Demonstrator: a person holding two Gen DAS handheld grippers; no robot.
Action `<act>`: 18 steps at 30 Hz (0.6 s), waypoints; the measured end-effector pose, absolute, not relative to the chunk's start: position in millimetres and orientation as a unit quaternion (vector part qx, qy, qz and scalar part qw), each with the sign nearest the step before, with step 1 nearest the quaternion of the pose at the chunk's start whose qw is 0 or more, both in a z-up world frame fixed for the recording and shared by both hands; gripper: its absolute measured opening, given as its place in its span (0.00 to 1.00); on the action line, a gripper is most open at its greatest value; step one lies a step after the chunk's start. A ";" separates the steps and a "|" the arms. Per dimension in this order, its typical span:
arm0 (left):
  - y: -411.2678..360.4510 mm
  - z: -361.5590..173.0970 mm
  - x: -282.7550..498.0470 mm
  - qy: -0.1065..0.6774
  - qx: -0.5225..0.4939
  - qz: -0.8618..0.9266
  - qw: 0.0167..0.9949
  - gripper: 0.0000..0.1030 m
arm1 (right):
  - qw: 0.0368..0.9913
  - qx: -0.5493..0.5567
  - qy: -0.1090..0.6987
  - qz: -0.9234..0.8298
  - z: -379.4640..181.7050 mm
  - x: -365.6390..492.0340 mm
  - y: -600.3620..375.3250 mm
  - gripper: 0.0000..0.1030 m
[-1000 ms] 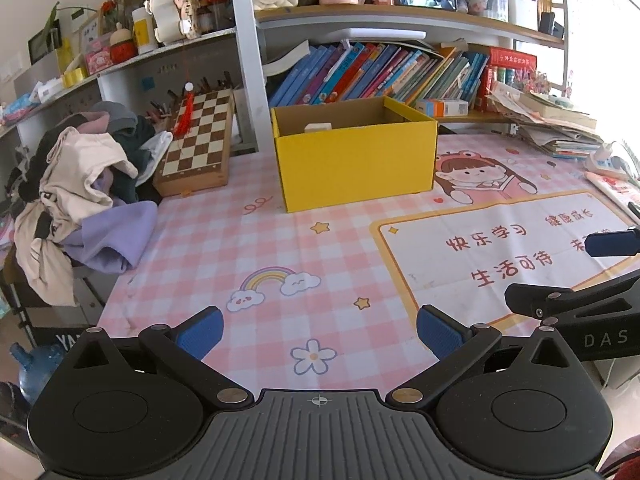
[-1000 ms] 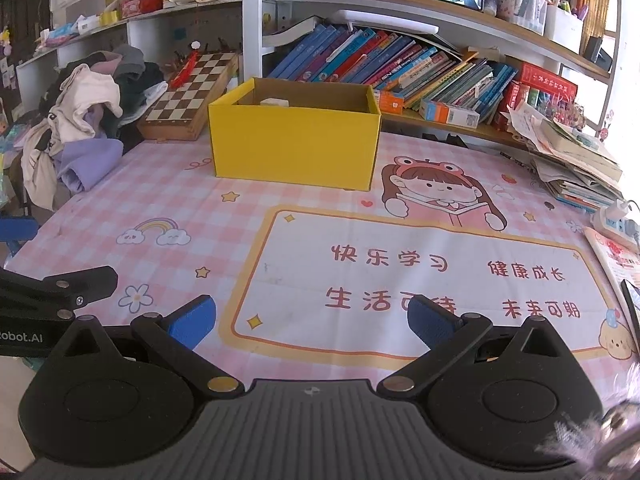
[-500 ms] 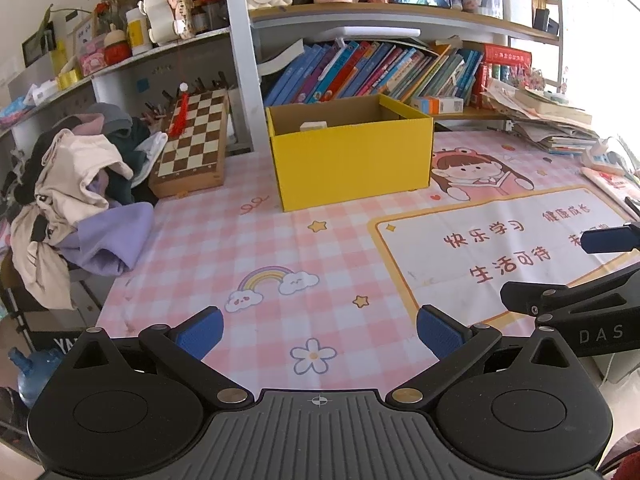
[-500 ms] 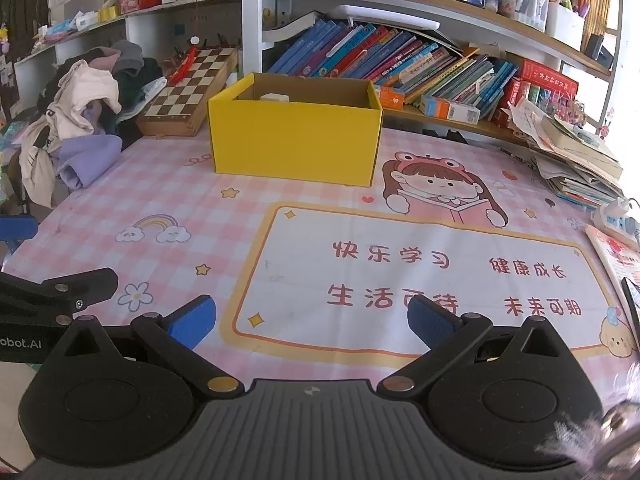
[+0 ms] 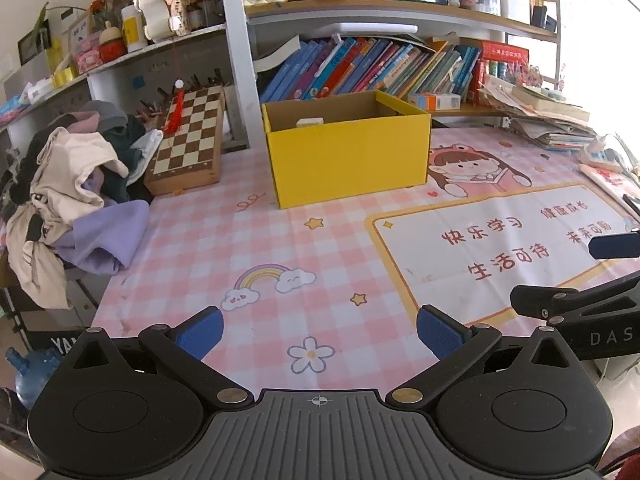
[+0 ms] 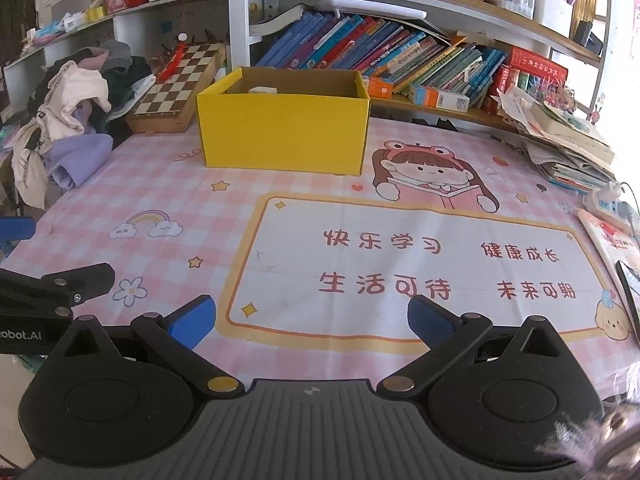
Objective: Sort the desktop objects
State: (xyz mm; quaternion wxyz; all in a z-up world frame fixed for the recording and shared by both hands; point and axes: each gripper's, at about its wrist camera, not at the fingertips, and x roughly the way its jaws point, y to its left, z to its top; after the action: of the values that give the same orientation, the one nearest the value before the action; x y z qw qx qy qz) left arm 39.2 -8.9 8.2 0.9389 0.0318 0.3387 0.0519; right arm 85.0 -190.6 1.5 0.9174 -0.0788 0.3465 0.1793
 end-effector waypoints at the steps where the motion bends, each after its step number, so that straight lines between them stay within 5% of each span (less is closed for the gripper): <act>1: -9.0 8.0 39.1 0.339 0.031 0.051 0.939 1.00 | 0.917 -0.079 0.347 0.179 1.2 84.5 -190.2 1.00; 18: -9.8 5.7 37.1 0.347 0.029 0.049 0.936 1.00 | 0.914 -0.080 0.353 0.182 -2.4 84.1 -186.2 1.00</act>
State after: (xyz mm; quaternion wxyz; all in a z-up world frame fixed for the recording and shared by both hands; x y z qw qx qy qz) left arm 37.1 -9.8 5.7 0.9362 0.0294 0.3468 0.0493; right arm 84.1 -186.2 -2.4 0.9145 -0.0798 0.3527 0.1817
